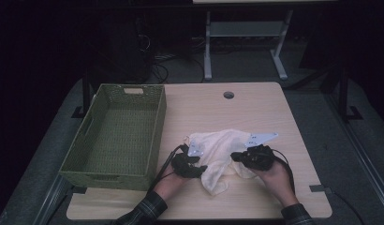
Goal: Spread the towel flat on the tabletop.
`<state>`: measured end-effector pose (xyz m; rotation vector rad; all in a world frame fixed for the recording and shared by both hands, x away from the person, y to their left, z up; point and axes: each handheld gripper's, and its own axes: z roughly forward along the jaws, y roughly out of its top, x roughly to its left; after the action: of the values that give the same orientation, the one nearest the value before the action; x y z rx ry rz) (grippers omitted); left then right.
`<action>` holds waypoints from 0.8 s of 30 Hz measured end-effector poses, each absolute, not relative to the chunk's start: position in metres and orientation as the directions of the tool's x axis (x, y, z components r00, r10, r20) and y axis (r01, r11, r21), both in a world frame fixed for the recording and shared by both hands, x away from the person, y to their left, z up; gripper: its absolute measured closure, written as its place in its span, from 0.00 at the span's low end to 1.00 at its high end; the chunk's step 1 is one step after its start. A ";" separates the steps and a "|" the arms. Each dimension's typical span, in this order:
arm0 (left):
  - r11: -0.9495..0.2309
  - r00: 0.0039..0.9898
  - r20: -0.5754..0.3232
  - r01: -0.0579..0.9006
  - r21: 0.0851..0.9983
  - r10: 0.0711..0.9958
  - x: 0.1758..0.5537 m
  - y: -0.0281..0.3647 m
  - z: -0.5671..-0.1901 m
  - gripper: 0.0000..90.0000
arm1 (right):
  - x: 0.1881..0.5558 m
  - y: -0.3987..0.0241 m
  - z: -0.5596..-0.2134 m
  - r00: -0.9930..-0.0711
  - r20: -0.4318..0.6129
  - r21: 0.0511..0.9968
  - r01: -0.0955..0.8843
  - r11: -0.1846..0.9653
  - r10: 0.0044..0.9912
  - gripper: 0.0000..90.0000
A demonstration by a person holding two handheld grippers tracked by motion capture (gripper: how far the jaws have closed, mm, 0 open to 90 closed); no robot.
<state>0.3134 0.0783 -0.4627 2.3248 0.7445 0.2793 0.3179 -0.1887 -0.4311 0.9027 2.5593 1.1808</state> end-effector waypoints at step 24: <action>-0.617 0.817 0.001 0.435 0.656 0.576 0.314 0.078 -0.463 0.60 | 0.347 -0.220 -0.449 -0.690 0.091 0.701 0.556 0.446 0.718 0.83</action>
<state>0.3137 0.0779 -0.4631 2.3318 0.7393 0.2774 0.3471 -0.2203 -0.4492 1.1103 2.4775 1.0768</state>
